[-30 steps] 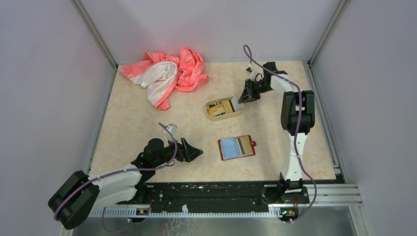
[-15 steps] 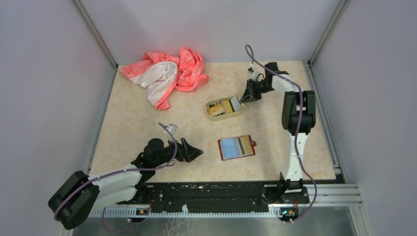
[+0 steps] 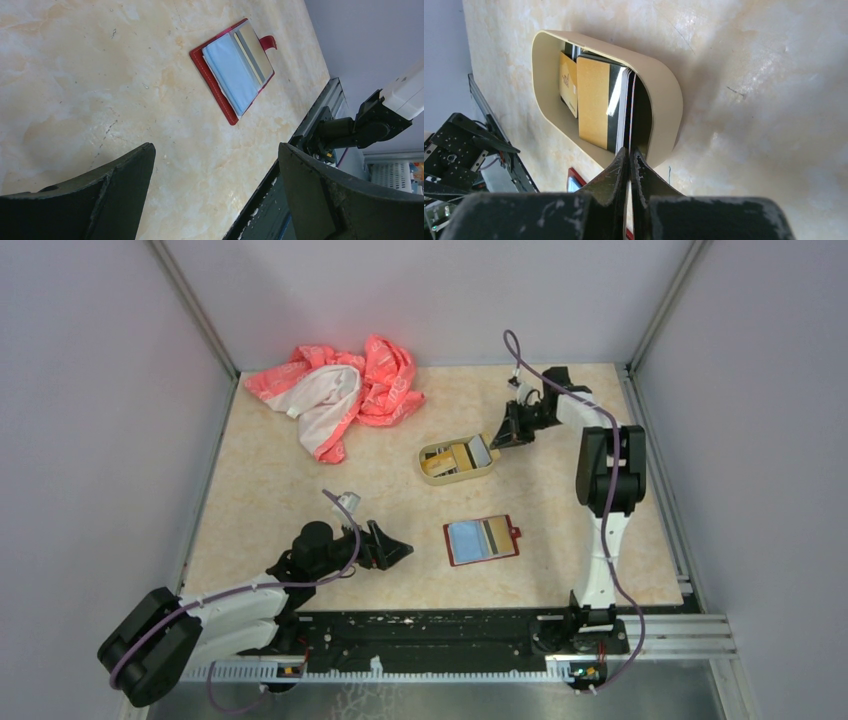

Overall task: Put the credit cards into the card holder
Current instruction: Pick up the credit card from the storage box.

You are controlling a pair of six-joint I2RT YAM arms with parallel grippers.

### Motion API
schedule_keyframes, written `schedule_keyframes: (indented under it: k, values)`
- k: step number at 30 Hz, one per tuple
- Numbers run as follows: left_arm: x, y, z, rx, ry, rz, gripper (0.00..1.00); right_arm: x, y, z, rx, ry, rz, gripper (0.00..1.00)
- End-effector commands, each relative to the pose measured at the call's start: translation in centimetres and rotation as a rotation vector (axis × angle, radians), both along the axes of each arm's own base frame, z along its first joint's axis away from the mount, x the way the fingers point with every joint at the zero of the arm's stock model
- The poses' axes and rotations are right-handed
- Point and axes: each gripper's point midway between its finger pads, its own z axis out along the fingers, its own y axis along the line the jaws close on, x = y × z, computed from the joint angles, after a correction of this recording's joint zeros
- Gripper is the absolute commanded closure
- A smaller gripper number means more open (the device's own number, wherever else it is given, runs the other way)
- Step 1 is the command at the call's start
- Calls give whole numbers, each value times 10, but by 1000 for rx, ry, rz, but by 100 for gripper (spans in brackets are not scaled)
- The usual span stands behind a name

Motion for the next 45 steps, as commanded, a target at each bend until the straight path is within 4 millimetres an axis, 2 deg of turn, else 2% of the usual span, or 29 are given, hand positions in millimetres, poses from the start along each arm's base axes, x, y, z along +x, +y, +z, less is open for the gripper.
schedule_keyframes:
  k: [1, 13, 26, 30, 32, 39, 44, 45]
  values:
    - [1, -4, 13, -45, -31, -12, 2, 10, -13, 39, -28, -132, -21, 100]
    - [1, -7, 25, -95, -45, -17, 2, 11, -23, 56, -65, -197, -35, 100]
    - [-4, -12, 47, -189, -88, -54, 2, 2, -20, 87, -46, -269, -22, 100]
    - [-6, -13, 59, -223, -145, -71, 2, -4, -15, 99, -1, -292, -2, 100]
    - [-5, -13, 69, -242, -195, -76, 2, -10, -8, 111, 51, -312, 24, 100]
    - [-1, -12, 108, -309, -399, -76, 2, -48, 18, 170, 295, -425, 165, 100]
    - [1, -21, 127, -314, -482, -122, 1, -94, 32, 200, 438, -462, 278, 100]
    - [3, -24, 131, -322, -477, -125, 1, -107, 35, 199, 475, -435, 294, 100]
